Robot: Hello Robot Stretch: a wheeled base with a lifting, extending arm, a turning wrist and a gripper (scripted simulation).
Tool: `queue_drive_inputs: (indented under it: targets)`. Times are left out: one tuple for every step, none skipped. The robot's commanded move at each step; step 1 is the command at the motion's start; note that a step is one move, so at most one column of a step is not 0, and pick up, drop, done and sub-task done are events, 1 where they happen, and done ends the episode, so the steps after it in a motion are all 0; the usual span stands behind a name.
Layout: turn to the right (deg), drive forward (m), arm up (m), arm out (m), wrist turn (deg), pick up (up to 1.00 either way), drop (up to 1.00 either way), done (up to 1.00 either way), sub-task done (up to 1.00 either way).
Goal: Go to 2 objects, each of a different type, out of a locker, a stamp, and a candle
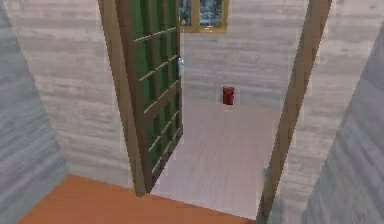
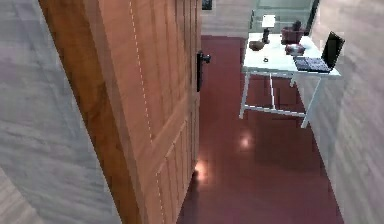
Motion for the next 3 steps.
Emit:
queue_drive_inputs:
  targets:
    - [0.0,0.15,0.0,0.0,0.0,0.0,0.0,0.0,0.0]
    - [0.0,0.8,0.0,0.0,0.0,0.0,0.0,0.0,0.0]
    - [12.0,0.0,0.0,0.0,0.0,0.0,0.0,0.0,0.0]
